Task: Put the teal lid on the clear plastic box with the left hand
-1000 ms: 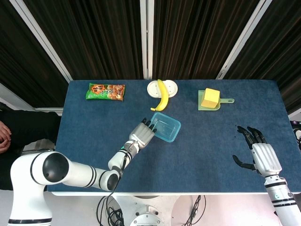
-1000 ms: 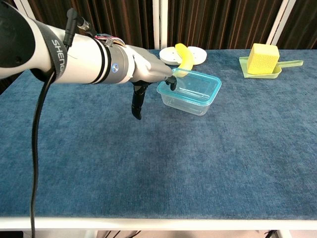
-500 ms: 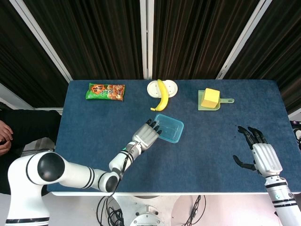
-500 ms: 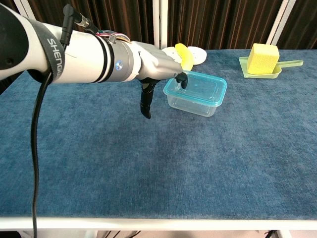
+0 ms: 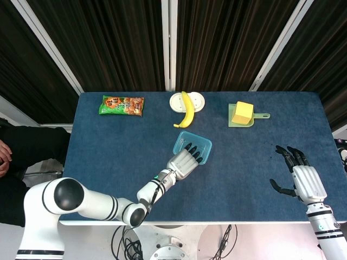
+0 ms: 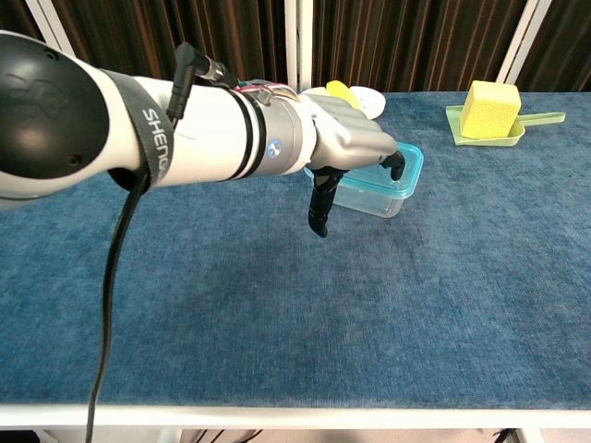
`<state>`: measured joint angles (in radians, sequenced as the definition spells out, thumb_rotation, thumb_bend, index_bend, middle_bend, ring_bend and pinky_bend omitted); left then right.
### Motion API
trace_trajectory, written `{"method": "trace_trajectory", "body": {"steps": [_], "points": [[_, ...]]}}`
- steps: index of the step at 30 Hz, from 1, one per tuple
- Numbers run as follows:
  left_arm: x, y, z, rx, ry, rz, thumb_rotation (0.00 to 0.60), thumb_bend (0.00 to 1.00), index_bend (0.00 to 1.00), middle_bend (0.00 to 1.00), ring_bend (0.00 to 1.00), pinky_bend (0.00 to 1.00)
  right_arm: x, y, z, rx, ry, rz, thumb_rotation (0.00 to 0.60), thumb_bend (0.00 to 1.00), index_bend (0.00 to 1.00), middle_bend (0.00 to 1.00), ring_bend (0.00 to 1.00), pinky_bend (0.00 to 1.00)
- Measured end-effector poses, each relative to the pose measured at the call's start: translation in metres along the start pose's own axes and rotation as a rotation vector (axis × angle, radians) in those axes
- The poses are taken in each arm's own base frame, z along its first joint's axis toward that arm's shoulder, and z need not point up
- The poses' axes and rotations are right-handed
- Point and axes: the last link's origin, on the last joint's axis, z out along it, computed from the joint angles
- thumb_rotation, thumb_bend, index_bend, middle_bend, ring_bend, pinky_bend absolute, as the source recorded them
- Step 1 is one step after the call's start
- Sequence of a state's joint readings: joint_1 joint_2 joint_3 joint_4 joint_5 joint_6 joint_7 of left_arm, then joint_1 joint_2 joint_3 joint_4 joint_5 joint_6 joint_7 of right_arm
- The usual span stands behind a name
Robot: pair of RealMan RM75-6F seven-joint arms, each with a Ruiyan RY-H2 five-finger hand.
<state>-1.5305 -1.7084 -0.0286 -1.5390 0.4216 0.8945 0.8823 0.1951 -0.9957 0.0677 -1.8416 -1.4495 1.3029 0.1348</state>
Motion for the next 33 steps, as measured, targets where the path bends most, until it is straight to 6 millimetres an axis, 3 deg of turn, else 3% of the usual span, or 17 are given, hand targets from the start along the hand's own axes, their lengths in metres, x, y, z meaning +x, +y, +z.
{"method": "trace_trajectory", "body": {"steps": [12, 20, 24, 27, 33], "points": [[-0.010, 0.001, 0.008, 0.028, -0.054, 0.005, 0.600, 0.05, 0.16, 0.10, 0.00, 0.08, 0.000, 0.003, -0.002, -0.003, 0.003, 0.005, 0.600, 0.22, 0.00, 0.16, 0.00, 0.00], [0.003, -0.012, -0.003, 0.042, -0.012, -0.060, 0.600, 0.05, 0.16, 0.10, 0.00, 0.08, 0.003, 0.003, -0.003, 0.002, 0.012, 0.006, 0.600, 0.22, 0.00, 0.16, 0.00, 0.00], [0.015, -0.042, -0.022, 0.094, 0.062, -0.145, 0.600, 0.05, 0.16, 0.10, 0.00, 0.07, 0.004, 0.005, -0.004, -0.002, 0.007, 0.011, 0.600, 0.22, 0.00, 0.16, 0.00, 0.00], [0.020, -0.078, -0.043, 0.169, 0.129, -0.221, 0.600, 0.05, 0.16, 0.10, 0.00, 0.07, 0.005, 0.008, -0.003, -0.003, 0.002, 0.014, 0.600, 0.22, 0.00, 0.16, 0.00, 0.00], [0.005, -0.154, -0.099, 0.362, 0.290, -0.394, 0.600, 0.05, 0.19, 0.10, 0.00, 0.06, 0.009, 0.018, 0.000, -0.011, 0.008, 0.003, 0.600, 0.23, 0.00, 0.14, 0.00, 0.00]]}}
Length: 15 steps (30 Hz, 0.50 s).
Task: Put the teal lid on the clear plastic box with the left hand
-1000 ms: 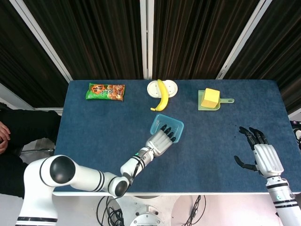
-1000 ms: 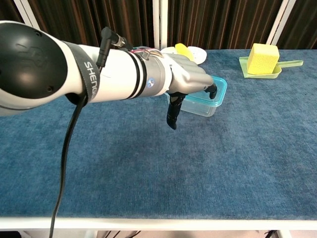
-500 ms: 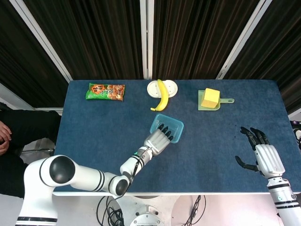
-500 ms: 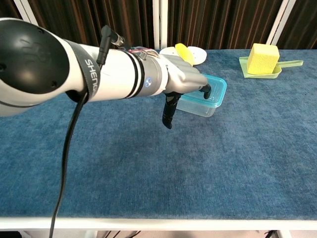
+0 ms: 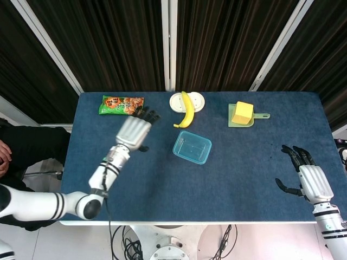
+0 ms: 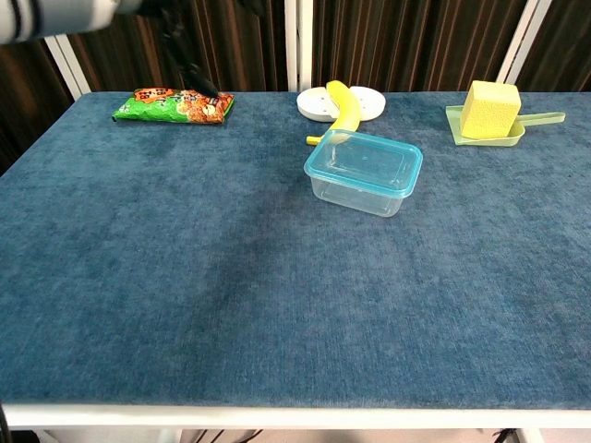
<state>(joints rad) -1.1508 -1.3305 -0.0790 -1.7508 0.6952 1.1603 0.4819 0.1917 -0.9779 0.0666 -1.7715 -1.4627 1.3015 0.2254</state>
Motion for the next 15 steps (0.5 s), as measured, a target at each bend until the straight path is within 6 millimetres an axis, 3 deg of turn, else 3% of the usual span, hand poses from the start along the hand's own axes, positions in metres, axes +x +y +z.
{"method": "trace_trajectory", "body": {"steps": [3, 7, 15], "points": [[0.002, -0.048, -0.024, 0.087, 0.091, -0.065, 0.600, 0.05, 0.19, 0.11, 0.00, 0.04, 0.001, 0.006, 0.001, -0.005, 0.016, -0.016, 0.600, 0.24, 0.00, 0.13, 0.00, 0.00], [-0.005, -0.106, -0.071, 0.170, 0.195, -0.111, 0.600, 0.05, 0.20, 0.12, 0.00, 0.04, -0.003, 0.008, -0.001, 0.002, 0.031, -0.035, 0.600, 0.25, 0.00, 0.09, 0.00, 0.00], [-0.034, -0.177, -0.181, 0.328, 0.320, -0.003, 0.600, 0.05, 0.19, 0.12, 0.00, 0.02, -0.006, 0.018, -0.013, 0.017, 0.073, -0.050, 0.600, 0.25, 0.00, 0.08, 0.00, 0.00]]}}
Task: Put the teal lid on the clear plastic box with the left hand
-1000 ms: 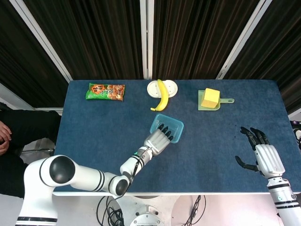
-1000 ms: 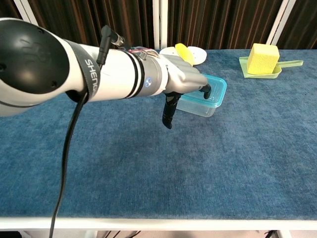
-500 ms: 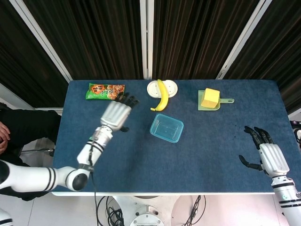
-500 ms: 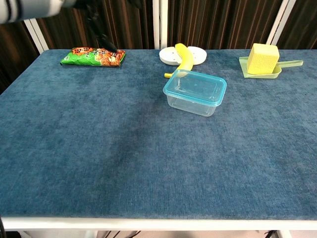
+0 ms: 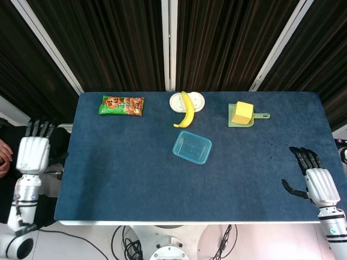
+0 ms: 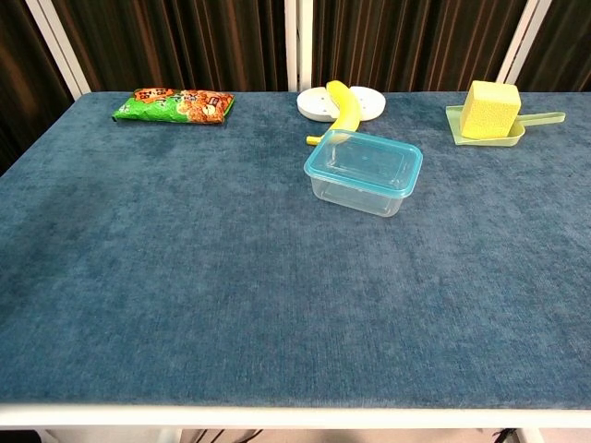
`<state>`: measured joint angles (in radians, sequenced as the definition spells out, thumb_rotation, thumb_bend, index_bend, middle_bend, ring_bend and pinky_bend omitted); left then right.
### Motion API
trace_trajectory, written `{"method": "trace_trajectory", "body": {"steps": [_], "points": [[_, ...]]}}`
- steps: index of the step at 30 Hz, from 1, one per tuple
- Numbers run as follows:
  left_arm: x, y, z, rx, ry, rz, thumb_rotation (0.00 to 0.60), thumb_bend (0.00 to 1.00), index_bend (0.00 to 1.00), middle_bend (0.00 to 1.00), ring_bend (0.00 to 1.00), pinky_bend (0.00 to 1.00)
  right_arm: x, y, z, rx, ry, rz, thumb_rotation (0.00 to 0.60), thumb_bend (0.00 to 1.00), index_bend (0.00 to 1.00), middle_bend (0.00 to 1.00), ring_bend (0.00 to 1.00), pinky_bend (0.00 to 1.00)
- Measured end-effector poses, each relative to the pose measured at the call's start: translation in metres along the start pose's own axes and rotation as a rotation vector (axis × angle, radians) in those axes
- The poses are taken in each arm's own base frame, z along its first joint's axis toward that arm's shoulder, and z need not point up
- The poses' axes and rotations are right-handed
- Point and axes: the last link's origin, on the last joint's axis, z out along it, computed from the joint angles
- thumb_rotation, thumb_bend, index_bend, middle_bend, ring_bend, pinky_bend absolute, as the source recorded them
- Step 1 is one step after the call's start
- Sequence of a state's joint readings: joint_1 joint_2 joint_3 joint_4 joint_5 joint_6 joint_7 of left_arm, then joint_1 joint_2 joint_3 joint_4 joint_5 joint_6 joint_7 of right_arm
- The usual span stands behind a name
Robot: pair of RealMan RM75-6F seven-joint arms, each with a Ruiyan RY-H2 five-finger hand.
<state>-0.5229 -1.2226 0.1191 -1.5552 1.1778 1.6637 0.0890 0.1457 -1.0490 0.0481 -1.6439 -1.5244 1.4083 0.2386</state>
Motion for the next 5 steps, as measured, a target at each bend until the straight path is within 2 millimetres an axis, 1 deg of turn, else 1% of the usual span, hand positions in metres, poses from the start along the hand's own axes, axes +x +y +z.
{"method": "trace_trajectory", "body": {"steps": [1, 2, 5], "points": [[-0.002, -0.011, -0.016, 0.026, -0.013, 0.015, 0.600, 0.05, 0.19, 0.12, 0.00, 0.02, 0.000, 0.000, -0.001, 0.003, 0.006, -0.001, 0.600, 0.25, 0.00, 0.08, 0.00, 0.00], [-0.002, -0.018, -0.027, 0.045, -0.025, 0.024, 0.600, 0.05, 0.18, 0.12, 0.00, 0.02, 0.000, 0.000, -0.003, 0.009, 0.012, -0.001, 0.600, 0.25, 0.00, 0.08, 0.00, 0.00], [-0.002, -0.032, -0.061, 0.101, -0.054, 0.031, 0.600, 0.05, 0.18, 0.12, 0.00, 0.02, -0.002, 0.000, -0.009, 0.027, 0.021, 0.003, 0.600, 0.25, 0.00, 0.08, 0.00, 0.00]]}}
